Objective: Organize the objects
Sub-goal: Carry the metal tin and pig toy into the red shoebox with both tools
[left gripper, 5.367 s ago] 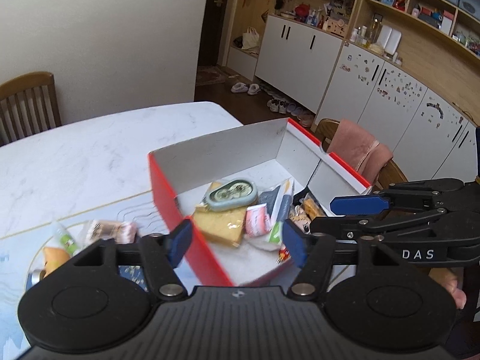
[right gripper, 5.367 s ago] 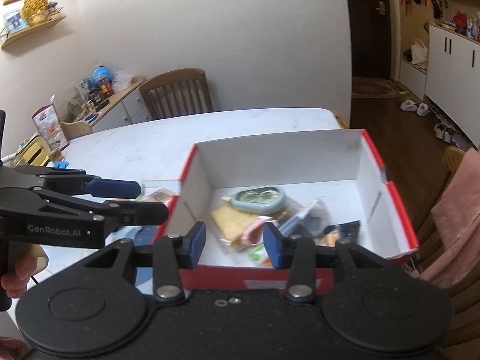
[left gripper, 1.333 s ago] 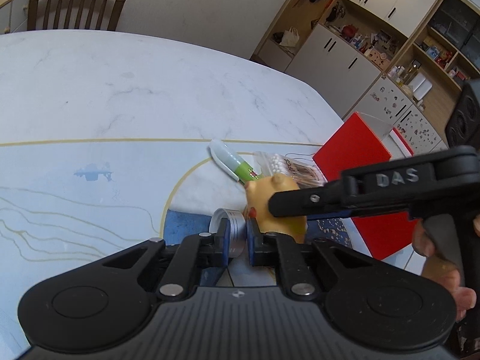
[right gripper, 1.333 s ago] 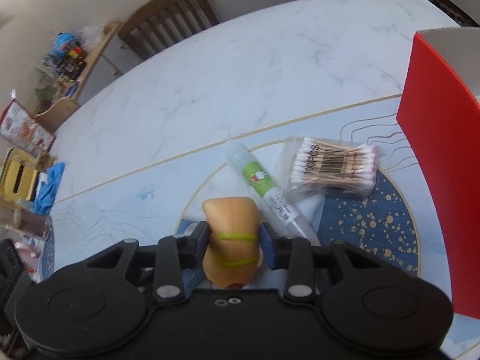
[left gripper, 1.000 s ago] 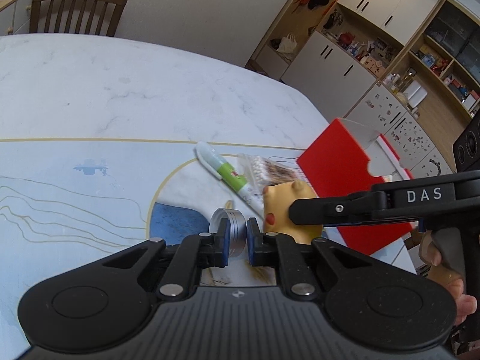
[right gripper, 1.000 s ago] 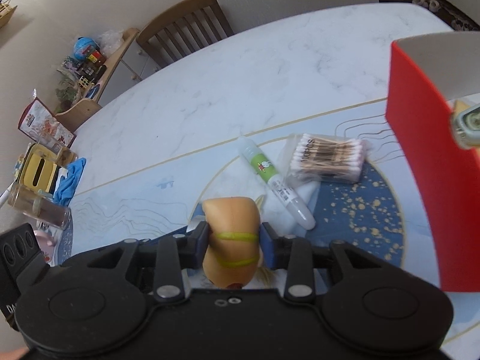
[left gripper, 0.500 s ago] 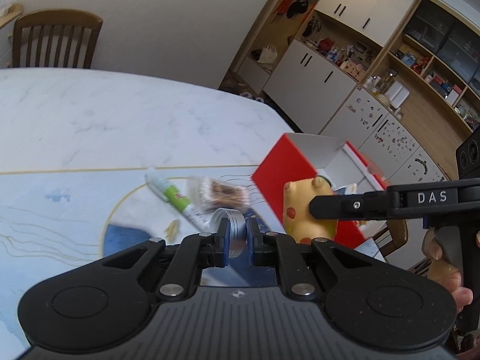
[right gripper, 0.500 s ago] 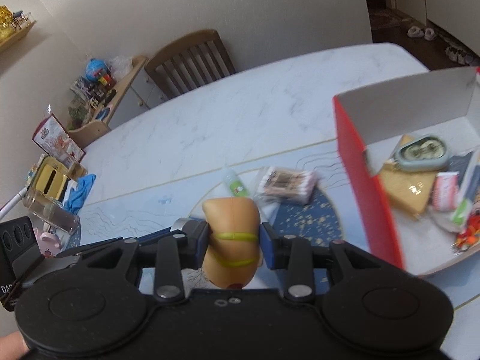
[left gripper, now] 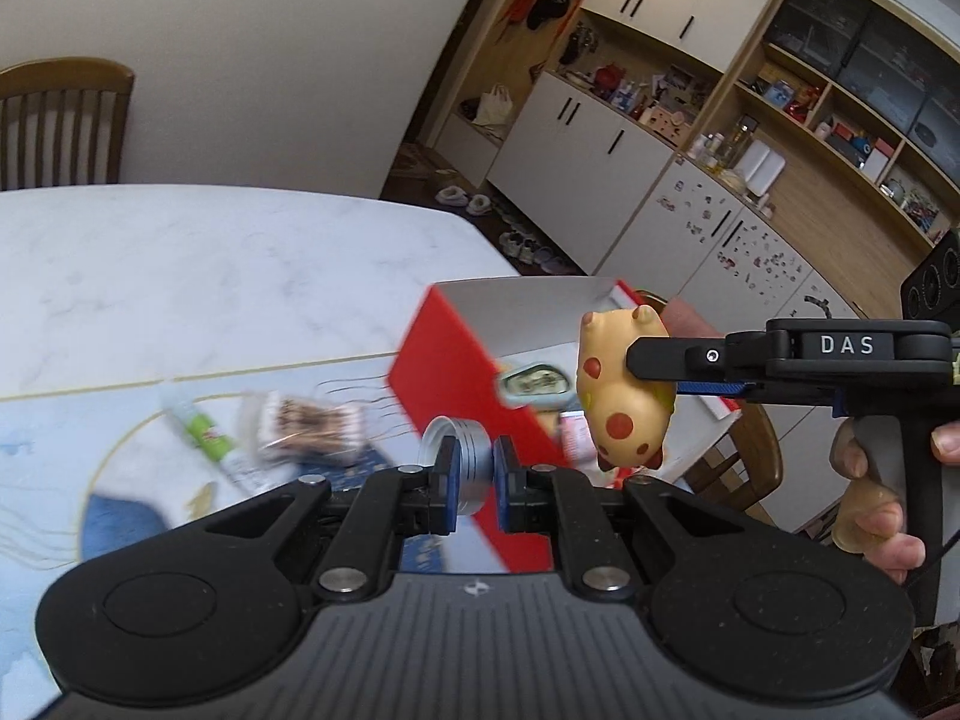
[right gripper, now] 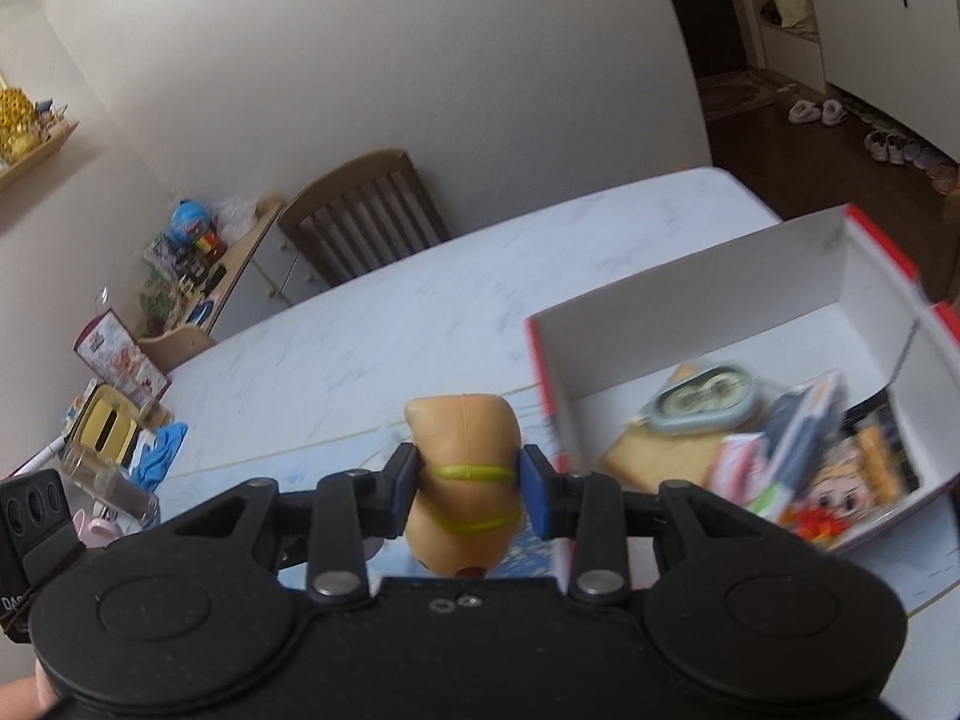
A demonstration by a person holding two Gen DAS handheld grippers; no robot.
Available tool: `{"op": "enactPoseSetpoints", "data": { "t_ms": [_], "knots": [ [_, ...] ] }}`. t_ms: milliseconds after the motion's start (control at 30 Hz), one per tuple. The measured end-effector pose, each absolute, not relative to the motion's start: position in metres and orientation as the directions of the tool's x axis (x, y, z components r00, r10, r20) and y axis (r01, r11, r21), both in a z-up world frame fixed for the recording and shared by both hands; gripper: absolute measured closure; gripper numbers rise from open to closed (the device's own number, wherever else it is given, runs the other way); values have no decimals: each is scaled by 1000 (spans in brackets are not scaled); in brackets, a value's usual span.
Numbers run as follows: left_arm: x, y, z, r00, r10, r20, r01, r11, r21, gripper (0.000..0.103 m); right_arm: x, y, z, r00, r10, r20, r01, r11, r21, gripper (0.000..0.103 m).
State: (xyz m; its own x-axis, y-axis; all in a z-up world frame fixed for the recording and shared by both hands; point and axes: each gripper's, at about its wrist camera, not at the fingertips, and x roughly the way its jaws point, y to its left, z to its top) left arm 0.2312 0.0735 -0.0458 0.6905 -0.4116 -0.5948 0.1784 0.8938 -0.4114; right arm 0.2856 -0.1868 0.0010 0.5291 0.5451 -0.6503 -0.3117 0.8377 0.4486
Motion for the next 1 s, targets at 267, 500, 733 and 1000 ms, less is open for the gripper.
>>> {"op": "enactPoseSetpoints", "data": {
  "t_ms": [267,500,733,1000],
  "knots": [
    [245,21,-36,682,-421,-598,214,897,-388,93,298,-253,0,572,504,-647,-274,861,428,67],
    [264,-21,-36,664,-427,-613,240,899,-367,93,309,-300,-7,595,471,-651,-247,878,409,67],
    [286,-59,-40,648,-413,-640,259,910,-325,93,325,-330,-19,595,453,-664,-219,886,408,67],
    [311,-84,-55,627,-345,-698,249,938,-240,93,351,-337,-36,584,423,-692,-217,903,370,67]
  ]
}}
